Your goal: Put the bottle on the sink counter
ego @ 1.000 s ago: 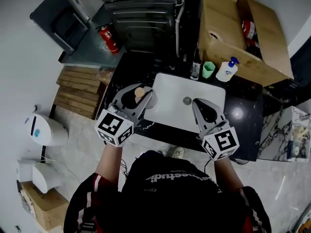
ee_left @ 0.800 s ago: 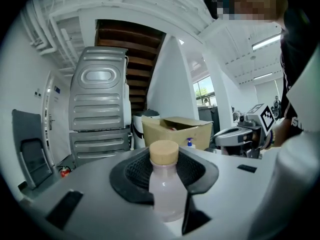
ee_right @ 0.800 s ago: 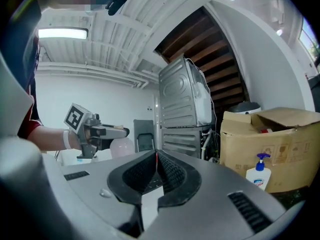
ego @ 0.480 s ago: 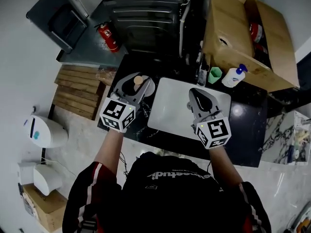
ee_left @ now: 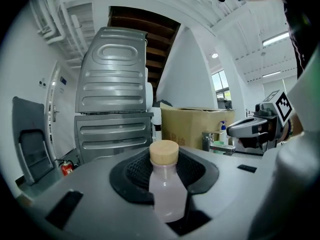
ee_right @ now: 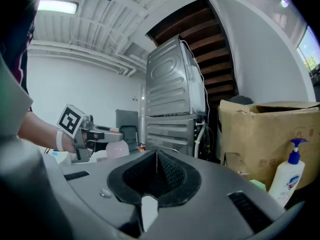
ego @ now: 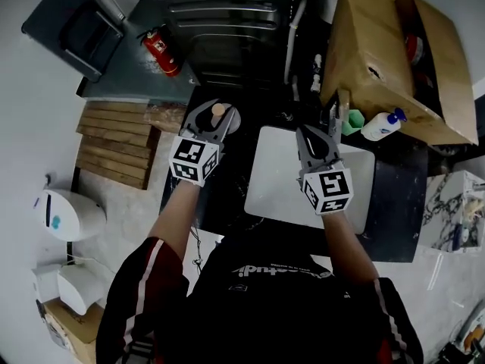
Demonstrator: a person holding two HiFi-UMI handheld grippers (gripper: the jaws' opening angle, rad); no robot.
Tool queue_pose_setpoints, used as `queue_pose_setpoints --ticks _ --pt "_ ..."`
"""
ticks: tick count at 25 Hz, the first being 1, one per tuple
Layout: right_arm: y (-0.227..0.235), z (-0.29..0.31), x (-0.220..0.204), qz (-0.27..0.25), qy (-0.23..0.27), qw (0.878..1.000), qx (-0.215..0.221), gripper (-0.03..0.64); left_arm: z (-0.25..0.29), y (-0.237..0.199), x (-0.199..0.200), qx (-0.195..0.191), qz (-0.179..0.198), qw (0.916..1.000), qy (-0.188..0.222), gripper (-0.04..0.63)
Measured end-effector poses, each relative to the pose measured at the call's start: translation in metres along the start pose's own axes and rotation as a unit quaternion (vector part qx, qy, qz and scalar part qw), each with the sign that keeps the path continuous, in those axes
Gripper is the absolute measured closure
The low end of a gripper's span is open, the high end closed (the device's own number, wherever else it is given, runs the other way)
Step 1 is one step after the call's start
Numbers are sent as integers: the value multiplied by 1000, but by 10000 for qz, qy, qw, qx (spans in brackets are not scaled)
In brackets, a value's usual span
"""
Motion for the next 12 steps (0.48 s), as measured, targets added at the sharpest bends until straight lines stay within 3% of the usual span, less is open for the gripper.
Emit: queue_pose_setpoints --ticks 3,12 --pt "1 29 -9 182 -88 9998 -25 577 26 -25 -18 -107 -185 9998 -18 462" --pt "-1 90 -13 290 -184 9993 -150 577 88 -63 -63 -144 -156 9995 -254 462"
Point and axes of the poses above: the fingertips, and each gripper's own axes: z forward along the fingers, y to its right, x out of its top, the point moved 7 cm from there along -z, backward along the fingers, and after that the axes turned 8 degrees about -y, right-handed, at the moved point
